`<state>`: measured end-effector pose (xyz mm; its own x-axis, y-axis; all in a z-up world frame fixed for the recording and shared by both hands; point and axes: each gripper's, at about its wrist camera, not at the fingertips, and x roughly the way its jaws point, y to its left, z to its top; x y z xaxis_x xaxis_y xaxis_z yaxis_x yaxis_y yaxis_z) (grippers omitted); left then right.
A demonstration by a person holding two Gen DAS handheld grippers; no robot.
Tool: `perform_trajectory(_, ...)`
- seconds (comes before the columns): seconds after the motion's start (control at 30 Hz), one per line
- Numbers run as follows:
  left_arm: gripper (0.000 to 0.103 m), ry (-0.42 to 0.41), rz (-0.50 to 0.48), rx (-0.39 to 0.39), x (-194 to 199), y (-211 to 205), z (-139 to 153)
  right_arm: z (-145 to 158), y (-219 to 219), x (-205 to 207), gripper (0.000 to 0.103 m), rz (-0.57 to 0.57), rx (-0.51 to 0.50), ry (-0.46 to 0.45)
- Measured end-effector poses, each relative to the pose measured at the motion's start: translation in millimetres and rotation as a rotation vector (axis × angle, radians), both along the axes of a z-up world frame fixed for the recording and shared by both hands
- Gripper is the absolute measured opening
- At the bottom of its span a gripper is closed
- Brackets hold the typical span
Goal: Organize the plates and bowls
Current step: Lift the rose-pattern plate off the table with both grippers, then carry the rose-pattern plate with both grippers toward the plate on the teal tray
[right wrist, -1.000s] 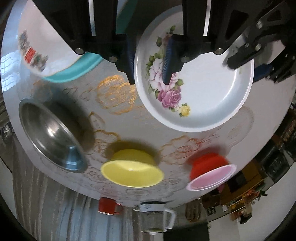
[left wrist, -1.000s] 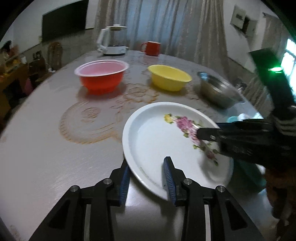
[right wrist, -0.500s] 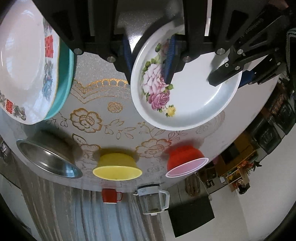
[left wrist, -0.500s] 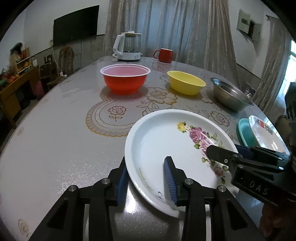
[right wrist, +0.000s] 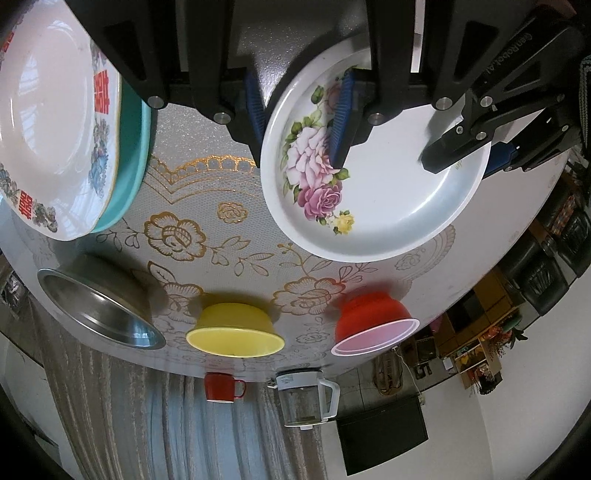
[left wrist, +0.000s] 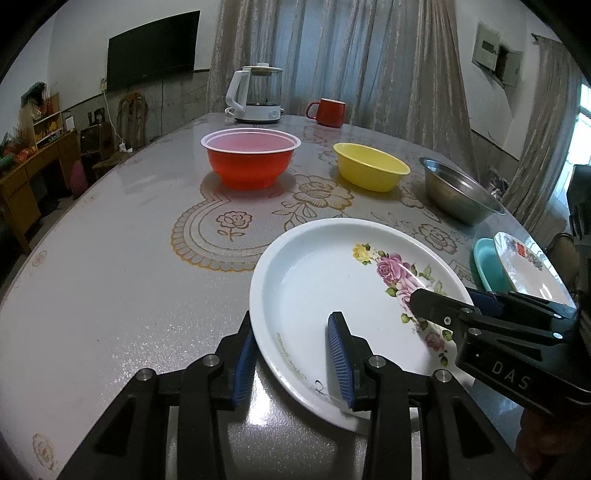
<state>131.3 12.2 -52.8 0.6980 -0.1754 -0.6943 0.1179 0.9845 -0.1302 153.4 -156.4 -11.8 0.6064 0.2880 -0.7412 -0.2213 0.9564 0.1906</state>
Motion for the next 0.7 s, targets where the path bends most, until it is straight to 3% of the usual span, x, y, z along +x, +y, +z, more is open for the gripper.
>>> perform_trajectory(0.27, 0.042, 0.002, -0.007, -0.002, 1, -1, 0, 0, 1, 1, 0.035, 0.004, 0.0, 0.001)
perform_trajectory(0.33, 0.042, 0.002, -0.007, -0.001, 1, -2, 0, 0, 2, 1, 0.039, 0.009, 0.0, 0.001)
perform_trajectory(0.4, 0.039, 0.001, -0.008, 0.003, 1, -2, 0, 0, 7, 1, 0.053, 0.034, -0.007, 0.002)
perform_trajectory(0.47, 0.039, -0.002, -0.009, 0.0, 0, -2, 0, 0, 13, 0, 0.053, 0.046, -0.041, -0.004)
perform_trajectory(0.53, 0.039, -0.005, -0.008, 0.003, -1, -2, 0, 0, 12, -1, 0.051, 0.044, -0.031, -0.002)
perform_trajectory(0.7, 0.035, -0.012, -0.011, -0.048, -2, 5, 0, 0, 0, 0, 0.027, -0.004, 0.005, 0.0)
